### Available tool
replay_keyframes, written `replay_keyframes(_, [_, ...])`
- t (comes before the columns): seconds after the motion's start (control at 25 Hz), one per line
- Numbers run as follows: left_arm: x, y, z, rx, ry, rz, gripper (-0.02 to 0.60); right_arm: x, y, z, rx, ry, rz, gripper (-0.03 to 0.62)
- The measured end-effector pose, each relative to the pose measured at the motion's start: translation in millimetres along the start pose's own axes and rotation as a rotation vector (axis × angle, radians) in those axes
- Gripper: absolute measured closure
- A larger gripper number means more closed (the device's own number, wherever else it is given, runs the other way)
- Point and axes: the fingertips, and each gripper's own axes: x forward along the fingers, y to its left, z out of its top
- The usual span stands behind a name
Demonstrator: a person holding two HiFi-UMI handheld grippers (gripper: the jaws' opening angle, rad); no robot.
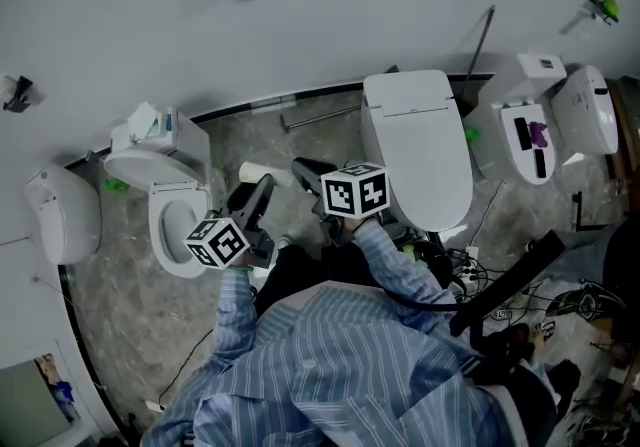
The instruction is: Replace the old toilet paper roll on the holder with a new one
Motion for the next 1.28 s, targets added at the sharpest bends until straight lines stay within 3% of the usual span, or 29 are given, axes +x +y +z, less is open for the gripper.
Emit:
replay_keyframes(0.24, [-5,-4,18,0.030,0.008,-0.068,0.400,8,13,3,-0.011,-0.023,-0.044,0.566])
replay_keyframes(0.4, [-28,10,27,0.057,0.028,-0.061,0.400,24,33,2,0.000,-0.036,-0.044,0.568])
replay_keyframes(0.84, [-65,55,47,0.026,0.004,-0.058,0.400,60,64,-7,0.009,-0.042,-0.061,0.566])
replay_keyframes(1.28, [-67,66,53,-0.006,-0.023,-0.057,0.400,71,65,-11,-0.005,0.008,-0.069,0.569])
